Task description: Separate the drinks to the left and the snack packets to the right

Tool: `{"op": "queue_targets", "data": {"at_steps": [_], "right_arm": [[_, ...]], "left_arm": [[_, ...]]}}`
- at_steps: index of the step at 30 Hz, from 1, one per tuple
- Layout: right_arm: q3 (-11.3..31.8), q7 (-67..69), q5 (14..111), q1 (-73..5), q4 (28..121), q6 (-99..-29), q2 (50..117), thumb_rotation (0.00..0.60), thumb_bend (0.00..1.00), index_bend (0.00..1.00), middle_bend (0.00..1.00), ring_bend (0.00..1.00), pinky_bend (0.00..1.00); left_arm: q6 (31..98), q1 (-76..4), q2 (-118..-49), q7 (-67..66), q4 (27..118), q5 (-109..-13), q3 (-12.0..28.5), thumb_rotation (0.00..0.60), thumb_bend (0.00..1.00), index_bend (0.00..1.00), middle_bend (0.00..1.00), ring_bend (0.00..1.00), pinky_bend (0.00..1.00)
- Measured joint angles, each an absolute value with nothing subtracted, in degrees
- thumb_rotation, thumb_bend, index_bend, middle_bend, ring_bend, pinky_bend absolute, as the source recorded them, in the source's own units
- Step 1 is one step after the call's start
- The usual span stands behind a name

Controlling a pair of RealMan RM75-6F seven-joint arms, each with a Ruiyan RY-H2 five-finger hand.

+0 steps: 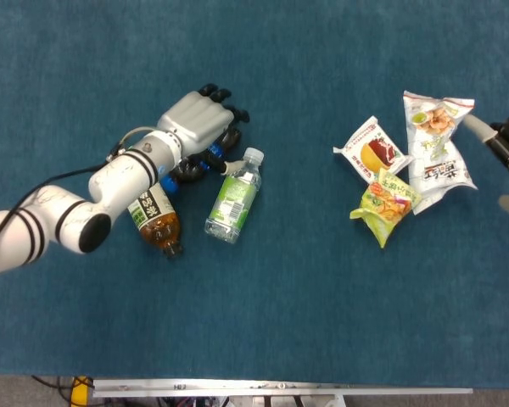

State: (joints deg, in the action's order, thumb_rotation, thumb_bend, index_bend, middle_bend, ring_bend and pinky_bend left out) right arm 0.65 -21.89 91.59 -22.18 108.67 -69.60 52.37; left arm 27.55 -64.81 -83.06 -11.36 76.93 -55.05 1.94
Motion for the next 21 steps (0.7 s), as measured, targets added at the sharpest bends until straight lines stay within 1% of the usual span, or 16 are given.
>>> {"op": "queue_targets", "data": {"at_steps": [6, 12, 17, 21], "right_arm": [[0.8, -22.6, 92.5, -22.1, 109.4, -69.5, 52.6, 0.6, 0.09, 0.05, 0.33, 0.27, 0.44], [1.0, -22.8, 92.6, -21.7, 110.0, -69.8, 52.4, 0.6, 0.09, 0.05, 0.33, 0.27, 0.44], [1.2, -22.2, 92.5, -21.4, 109.7, -70.0, 52.1, 0.6, 0.09, 0.05, 0.33, 0.27, 0.44], [1.3, -21.4, 92.9, -21.3, 109.6, -70.2, 52.1, 0.6, 0.09, 0.05, 0.33, 0.27, 0.44]], "left_arm": [[29.0, -63.7, -78.7, -12.3, 83.5, -55.2, 0.1, 0.251, 0.26, 0.15, 0.26, 0.01, 0.0], [32.0, -62.9, -76.7, -13.1, 85.8, -54.5, -0.2, 0.256, 0.26, 0.15, 0.24, 0.01, 0.0], [34.5, -62.1, -74.9, -13.4, 87.4, -53.8, 0.2, 0.28, 0.26, 0.15, 0.24, 0.01, 0.0], [36.9, -60.9, -72.7, -13.9, 89.1, -53.1, 0.2, 0.318, 0.26, 0.15, 0.24, 0.01, 0.0]]}}
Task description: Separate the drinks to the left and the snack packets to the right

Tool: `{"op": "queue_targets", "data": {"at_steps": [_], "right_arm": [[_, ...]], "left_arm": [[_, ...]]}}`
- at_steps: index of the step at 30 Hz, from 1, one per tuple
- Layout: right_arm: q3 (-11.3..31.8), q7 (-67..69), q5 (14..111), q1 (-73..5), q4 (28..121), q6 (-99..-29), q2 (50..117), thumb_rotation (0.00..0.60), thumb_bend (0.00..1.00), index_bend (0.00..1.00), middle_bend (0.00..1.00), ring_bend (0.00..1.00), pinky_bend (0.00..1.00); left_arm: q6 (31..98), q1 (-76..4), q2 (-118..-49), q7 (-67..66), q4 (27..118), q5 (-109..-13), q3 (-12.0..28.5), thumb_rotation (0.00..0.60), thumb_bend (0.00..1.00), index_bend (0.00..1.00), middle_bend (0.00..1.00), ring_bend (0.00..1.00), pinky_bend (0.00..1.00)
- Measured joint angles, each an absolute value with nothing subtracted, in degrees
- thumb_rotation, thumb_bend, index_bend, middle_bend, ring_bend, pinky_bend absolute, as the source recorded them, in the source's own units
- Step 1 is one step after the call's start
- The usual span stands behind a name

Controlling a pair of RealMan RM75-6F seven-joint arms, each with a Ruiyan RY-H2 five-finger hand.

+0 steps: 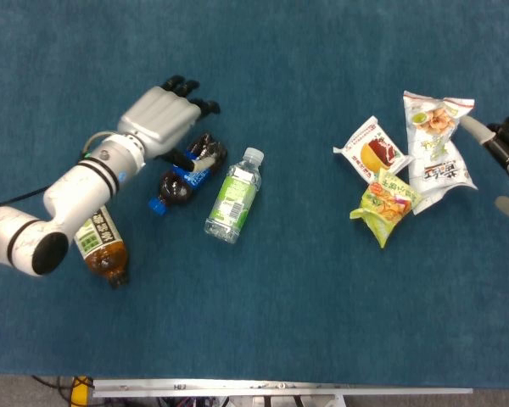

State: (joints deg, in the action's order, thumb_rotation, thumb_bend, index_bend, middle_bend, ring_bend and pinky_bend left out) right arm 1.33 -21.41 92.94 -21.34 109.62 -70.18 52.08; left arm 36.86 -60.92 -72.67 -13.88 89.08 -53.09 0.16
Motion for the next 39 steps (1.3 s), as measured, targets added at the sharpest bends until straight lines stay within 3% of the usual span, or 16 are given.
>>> {"op": "queue_targets", "data": {"at_steps": [4, 8, 12, 25, 33, 39], "right_arm": [[1.4, -20.7, 93.5, -21.2, 109.2, -70.5, 52.1, 0.6, 0.09, 0.05, 0.33, 0.27, 0.44], [1.5, -20.0, 93.5, -21.0, 108.7, -70.6, 52.0, 0.6, 0.09, 0.05, 0.33, 0.27, 0.44], [1.5, -19.4, 93.8, -20.7, 108.5, -71.0, 51.7, 0.6, 0.09, 0.05, 0.33, 0.27, 0.44], [1.1, -17.9, 94.8, -19.6, 107.4, -71.7, 51.6, 0.6, 0.09, 0.05, 0.33, 0.27, 0.44], [0.6, -17.2, 95.5, -18.9, 106.9, -72.2, 51.5, 0.6, 0.09, 0.05, 0.33, 0.27, 0.44], [0.4, -17.5, 96.3, -18.6, 107.4, -72.3, 51.5, 0.6, 0.09, 0.05, 0.33, 0.27, 0.44]], "left_arm": [[39.2, -59.4, -70.3, -13.9, 91.5, -53.0, 0.1, 0.352, 0.26, 0.15, 0.24, 0.02, 0.0], [43.1, -57.1, -67.7, -13.9, 94.1, -54.0, 0.0, 0.51, 0.26, 0.15, 0.23, 0.02, 0.0], [47.9, -53.5, -64.2, -13.4, 97.2, -56.1, -0.2, 0.596, 0.26, 0.15, 0.23, 0.02, 0.0], [58.0, -43.2, -56.8, -13.4, 104.2, -63.7, -2.3, 0.6, 0.26, 0.15, 0.2, 0.02, 0.0], [63.5, -36.7, -56.4, -14.6, 104.2, -68.4, -4.4, 0.6, 0.26, 0.14, 0.16, 0.02, 0.0], [64.2, -32.7, -57.3, -17.2, 101.8, -71.2, -7.4, 0.6, 0.26, 0.07, 0.1, 0.01, 0.0]]}}
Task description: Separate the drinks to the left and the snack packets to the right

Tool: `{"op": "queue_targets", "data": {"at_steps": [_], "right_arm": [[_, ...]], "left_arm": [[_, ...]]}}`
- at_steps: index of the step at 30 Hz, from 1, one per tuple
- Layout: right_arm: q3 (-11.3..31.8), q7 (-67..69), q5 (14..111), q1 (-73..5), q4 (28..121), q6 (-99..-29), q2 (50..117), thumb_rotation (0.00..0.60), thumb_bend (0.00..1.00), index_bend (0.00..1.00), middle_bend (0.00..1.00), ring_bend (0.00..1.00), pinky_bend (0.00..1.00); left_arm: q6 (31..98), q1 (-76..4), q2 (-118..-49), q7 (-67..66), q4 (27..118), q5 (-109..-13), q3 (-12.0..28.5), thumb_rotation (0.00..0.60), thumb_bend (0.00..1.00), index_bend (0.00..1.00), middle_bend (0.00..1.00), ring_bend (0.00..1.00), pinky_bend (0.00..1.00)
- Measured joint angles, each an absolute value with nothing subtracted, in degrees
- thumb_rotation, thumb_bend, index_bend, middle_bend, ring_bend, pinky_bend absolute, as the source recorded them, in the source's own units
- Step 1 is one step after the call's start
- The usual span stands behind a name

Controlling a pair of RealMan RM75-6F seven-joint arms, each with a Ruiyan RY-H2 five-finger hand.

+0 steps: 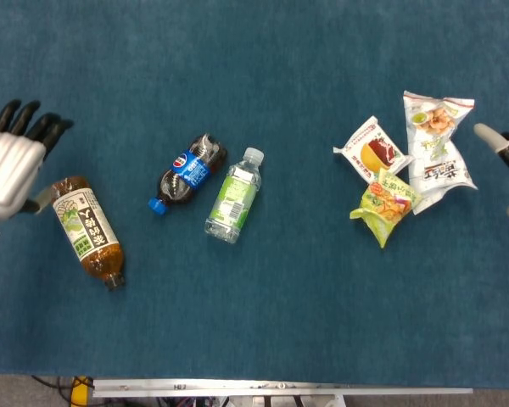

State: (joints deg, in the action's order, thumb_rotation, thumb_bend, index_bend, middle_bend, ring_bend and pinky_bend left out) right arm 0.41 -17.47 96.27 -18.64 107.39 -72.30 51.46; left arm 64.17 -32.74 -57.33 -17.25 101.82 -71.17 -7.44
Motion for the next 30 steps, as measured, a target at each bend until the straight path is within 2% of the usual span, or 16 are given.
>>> {"op": "queue_targets", "data": {"at_steps": [4, 8, 18, 30], "right_arm": [[0.3, -17.9, 96.6, -18.5, 107.8, -72.2, 51.3, 0.6, 0.09, 0.05, 0.33, 0.27, 0.44], [0.2, -18.1, 96.9, -18.3, 108.2, -72.3, 51.1, 0.6, 0.09, 0.05, 0.33, 0.27, 0.44], [0.1, -18.2, 96.9, -17.6, 109.6, -72.6, 50.3, 0.6, 0.09, 0.05, 0.33, 0.27, 0.44], [0.1, -16.8, 96.9, -17.1, 109.7, -73.0, 49.7, 0.6, 0.09, 0.05, 0.33, 0.27, 0.44]], "left_arm": [[64.0, -31.1, -58.5, -18.9, 99.7, -73.2, -8.8, 0.6, 0.26, 0.01, 0.04, 0.0, 0.0], [63.6, -30.0, -60.3, -18.8, 96.8, -75.6, -9.6, 0.6, 0.26, 0.0, 0.0, 0.0, 0.0], [62.7, -27.6, -67.0, -15.0, 88.3, -82.9, -10.3, 0.6, 0.26, 0.0, 0.0, 0.0, 0.0], [60.1, -28.1, -71.1, -13.4, 87.3, -83.7, -7.3, 0.6, 0.26, 0.0, 0.0, 0.0, 0.0]]}}
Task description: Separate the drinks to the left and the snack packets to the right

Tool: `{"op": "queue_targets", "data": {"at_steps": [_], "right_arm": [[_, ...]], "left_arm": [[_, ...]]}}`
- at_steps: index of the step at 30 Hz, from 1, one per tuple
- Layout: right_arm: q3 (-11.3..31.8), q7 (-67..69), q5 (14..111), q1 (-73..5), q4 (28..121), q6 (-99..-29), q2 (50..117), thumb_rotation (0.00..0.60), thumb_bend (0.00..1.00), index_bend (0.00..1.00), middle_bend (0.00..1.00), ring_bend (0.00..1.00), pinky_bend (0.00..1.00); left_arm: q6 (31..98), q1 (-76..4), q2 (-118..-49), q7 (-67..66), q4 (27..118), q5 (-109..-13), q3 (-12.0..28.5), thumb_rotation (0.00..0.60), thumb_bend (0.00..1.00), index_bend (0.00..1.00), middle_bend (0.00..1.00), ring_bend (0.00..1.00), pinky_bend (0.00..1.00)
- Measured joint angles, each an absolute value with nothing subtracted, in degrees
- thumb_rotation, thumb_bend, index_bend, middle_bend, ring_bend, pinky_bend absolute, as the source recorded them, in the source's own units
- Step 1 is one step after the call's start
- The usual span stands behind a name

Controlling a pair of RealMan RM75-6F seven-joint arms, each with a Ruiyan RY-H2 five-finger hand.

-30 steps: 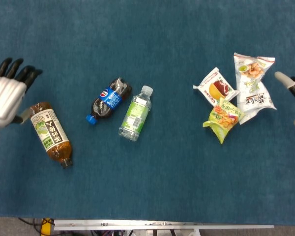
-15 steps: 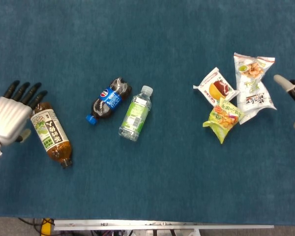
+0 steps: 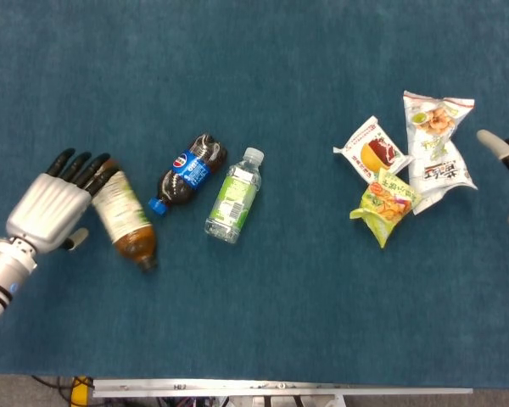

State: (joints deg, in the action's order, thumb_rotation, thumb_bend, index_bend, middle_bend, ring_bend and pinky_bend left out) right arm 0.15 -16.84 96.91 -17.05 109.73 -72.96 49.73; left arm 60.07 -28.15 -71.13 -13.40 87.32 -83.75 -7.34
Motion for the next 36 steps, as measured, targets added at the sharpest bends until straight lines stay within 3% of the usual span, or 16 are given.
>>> {"op": "queue_targets", "data": {"at_steps": [14, 24, 36], "right_arm": [[0.6, -15.3, 96.6, -16.6, 108.5, -73.7, 49.5, 0.6, 0.09, 0.05, 0.33, 0.27, 0.44], [1.3, -15.6, 93.1, -15.5, 107.3, -74.4, 49.5, 0.6, 0.09, 0.06, 0.33, 0.27, 0.44], [1.8, -16.4, 88.5, -11.2, 103.6, -79.2, 51.2, 0.6, 0.09, 0.09, 0.33, 0.27, 0.44]], "left_arm": [[59.9, -28.7, -68.7, -18.1, 91.7, -81.2, -4.2, 0.6, 0.26, 0.0, 0.0, 0.0, 0.0], [69.7, -24.4, -62.5, -16.3, 98.2, -77.4, 0.0, 0.6, 0.26, 0.0, 0.0, 0.0, 0.0], [78.7, -16.0, -60.6, -6.7, 99.7, -73.1, 2.6, 0.6, 0.26, 0.0, 0.0, 0.0, 0.0]]}}
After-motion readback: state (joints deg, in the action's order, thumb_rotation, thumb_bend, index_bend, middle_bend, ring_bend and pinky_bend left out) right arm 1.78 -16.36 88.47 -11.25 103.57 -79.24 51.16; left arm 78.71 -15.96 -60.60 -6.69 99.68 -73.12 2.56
